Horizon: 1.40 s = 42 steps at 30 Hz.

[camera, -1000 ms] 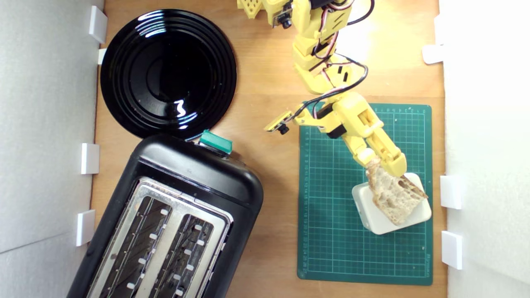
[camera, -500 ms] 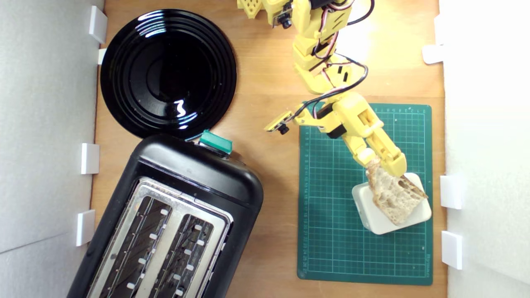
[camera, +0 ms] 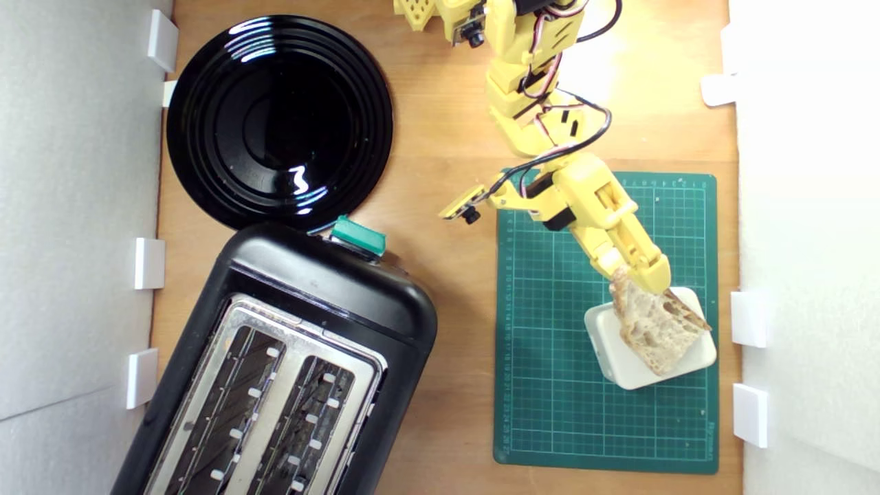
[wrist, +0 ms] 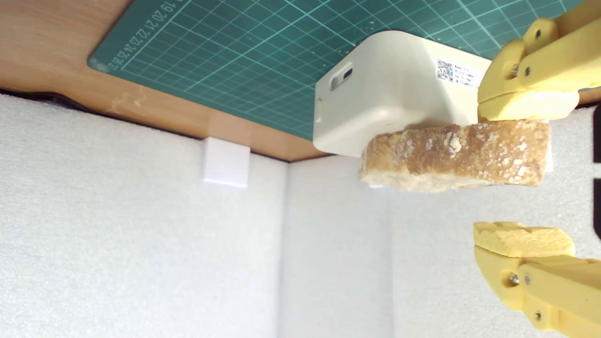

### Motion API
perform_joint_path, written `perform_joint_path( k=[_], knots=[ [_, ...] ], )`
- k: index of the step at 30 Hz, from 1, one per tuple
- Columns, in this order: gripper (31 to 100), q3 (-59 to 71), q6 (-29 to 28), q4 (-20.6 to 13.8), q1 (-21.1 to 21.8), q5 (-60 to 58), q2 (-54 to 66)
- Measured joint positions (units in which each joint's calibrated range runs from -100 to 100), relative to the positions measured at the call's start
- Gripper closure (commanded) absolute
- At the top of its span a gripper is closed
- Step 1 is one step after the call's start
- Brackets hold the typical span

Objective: Pick bread and place in toaster

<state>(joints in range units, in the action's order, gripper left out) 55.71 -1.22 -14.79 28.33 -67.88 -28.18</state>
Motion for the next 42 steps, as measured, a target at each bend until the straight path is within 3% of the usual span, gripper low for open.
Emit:
perform_joint_path(
  k=[20, 31, 42],
  knots=[
    [52.2, -1.9, 0.0, 0.0, 0.0, 0.0, -1.9],
    [72.0, -1.9, 0.0, 0.0, 0.0, 0.0, -1.9],
    [73.6, -1.9, 0.0, 0.0, 0.0, 0.0, -1.9]
  ],
)
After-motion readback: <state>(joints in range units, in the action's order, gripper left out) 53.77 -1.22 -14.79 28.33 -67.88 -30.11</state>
